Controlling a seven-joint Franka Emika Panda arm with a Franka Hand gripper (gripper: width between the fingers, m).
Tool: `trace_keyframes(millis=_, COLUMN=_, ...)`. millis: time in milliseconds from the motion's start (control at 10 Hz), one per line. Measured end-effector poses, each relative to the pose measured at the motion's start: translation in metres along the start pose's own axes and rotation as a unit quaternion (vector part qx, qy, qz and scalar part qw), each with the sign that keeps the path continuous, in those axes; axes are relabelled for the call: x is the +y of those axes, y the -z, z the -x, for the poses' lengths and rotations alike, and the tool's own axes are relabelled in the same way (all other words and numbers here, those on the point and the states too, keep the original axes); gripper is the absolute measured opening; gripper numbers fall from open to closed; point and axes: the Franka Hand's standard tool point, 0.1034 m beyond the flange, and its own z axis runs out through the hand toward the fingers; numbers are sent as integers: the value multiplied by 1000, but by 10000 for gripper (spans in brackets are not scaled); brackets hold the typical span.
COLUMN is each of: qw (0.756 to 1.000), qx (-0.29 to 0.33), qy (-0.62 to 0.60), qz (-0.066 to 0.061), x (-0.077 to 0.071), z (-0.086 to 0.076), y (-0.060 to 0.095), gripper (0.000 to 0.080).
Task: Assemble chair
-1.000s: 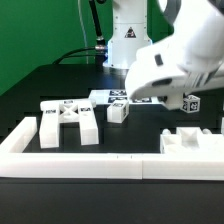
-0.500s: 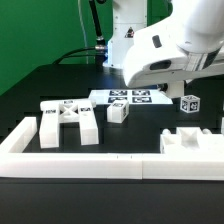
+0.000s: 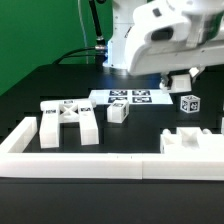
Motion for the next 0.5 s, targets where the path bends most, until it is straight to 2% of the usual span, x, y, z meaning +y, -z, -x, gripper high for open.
trace_keyframes(millis=100, qw=1000, qx=25, qy=0, qz=3, x=1, z=1, y=6, gripper=290)
trace_keyframes(millis=500, qw=989, qx=147, qy=-3, qz=17, x=4, z=-10, y=6, gripper=291)
